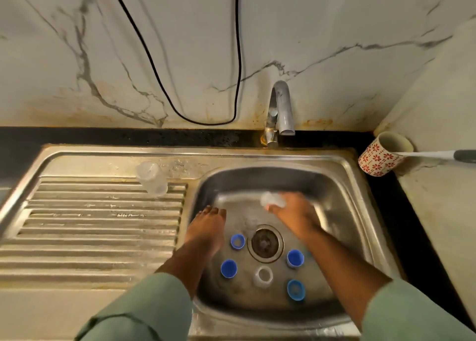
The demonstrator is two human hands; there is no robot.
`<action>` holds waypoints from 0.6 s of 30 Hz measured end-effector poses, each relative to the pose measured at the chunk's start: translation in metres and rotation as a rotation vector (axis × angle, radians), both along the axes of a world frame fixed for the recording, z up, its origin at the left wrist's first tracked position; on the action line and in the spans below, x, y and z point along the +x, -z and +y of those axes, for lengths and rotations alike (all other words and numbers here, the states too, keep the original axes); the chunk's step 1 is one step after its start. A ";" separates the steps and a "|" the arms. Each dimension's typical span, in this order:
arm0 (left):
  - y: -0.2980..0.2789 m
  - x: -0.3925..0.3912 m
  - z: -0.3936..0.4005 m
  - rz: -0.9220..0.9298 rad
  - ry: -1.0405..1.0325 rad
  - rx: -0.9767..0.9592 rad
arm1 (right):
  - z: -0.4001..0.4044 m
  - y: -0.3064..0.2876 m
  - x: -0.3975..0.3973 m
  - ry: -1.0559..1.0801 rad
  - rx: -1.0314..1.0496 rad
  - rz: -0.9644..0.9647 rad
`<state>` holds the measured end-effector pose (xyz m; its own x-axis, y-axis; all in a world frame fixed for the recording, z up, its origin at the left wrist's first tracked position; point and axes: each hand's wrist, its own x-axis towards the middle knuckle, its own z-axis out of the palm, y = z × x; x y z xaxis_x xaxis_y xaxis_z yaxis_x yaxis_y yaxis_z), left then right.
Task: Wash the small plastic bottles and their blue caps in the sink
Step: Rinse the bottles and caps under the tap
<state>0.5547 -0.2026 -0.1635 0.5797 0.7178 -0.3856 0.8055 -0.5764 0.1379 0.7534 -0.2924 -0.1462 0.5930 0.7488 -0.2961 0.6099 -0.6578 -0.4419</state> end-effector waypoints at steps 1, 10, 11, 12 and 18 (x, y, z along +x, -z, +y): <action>-0.001 -0.006 -0.003 -0.005 -0.018 0.015 | 0.003 -0.001 -0.002 0.004 0.081 -0.039; -0.047 -0.089 -0.018 -0.088 -0.197 0.238 | 0.041 -0.071 -0.055 0.047 0.150 0.493; -0.048 -0.114 -0.009 -0.110 -0.231 0.226 | 0.047 -0.087 -0.070 0.063 0.178 0.683; -0.047 -0.137 0.005 -0.105 -0.255 0.213 | 0.050 -0.103 -0.082 0.045 0.216 0.784; -0.044 -0.237 0.112 0.095 -0.250 0.143 | 0.109 -0.192 -0.168 -0.484 0.435 0.157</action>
